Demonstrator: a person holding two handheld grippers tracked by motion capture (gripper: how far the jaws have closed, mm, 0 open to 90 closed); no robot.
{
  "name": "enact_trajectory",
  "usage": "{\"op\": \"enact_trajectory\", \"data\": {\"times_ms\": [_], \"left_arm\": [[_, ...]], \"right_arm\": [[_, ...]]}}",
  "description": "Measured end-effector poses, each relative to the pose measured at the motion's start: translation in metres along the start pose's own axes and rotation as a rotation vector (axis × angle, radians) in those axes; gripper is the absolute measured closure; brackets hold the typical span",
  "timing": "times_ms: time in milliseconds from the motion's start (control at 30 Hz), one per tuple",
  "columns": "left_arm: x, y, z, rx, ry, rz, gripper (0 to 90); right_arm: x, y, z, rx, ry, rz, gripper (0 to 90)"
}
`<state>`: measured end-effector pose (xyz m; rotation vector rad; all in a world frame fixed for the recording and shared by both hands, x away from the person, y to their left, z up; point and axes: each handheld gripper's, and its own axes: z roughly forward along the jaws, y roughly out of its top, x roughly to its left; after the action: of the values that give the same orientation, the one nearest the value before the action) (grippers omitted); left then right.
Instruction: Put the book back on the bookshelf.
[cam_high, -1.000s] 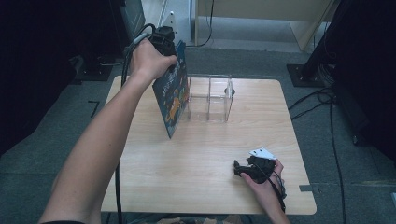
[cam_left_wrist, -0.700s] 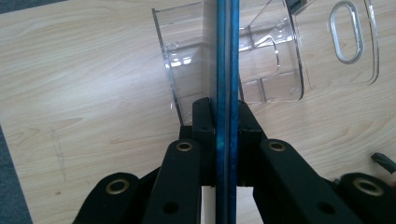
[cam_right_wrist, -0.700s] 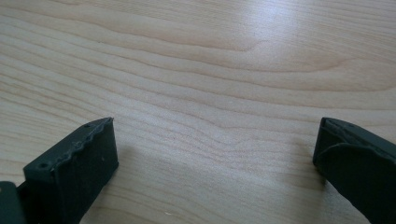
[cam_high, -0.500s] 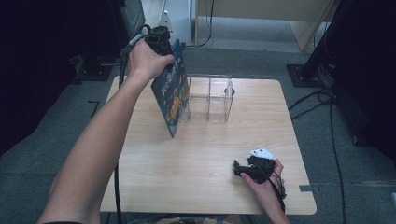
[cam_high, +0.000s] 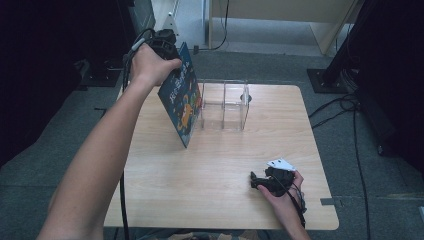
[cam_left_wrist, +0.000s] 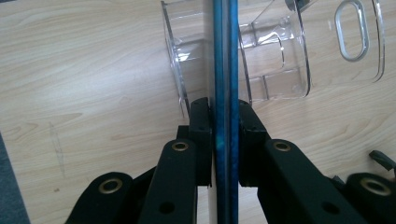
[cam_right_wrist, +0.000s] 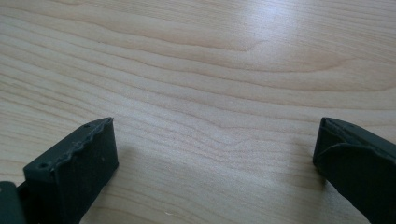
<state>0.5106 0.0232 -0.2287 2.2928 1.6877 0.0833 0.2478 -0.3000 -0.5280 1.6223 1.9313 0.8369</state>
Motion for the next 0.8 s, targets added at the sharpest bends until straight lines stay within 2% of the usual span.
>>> {"op": "enact_trajectory", "data": {"times_ms": [67, 133, 400, 800], "left_arm": [[0.005, -0.001, 0.003, 0.001, -0.018, -0.013, 81.4], [0.009, -0.002, 0.006, -0.005, -0.017, -0.027, 82.3], [0.025, -0.005, 0.006, -0.02, -0.063, -0.09, 84.4], [0.022, -0.004, 0.005, -0.017, -0.07, -0.106, 84.5]], "right_arm": [[0.0, 0.0, 0.0, 0.0, 0.0, -0.001, 0.0], [0.0, 0.0, 0.0, 0.001, 0.001, -0.001, 0.0], [0.0, 0.0, 0.0, 0.0, 0.0, -0.001, 0.0], [0.0, 0.0, 0.0, 0.0, 0.0, -0.001, 0.0]]}}
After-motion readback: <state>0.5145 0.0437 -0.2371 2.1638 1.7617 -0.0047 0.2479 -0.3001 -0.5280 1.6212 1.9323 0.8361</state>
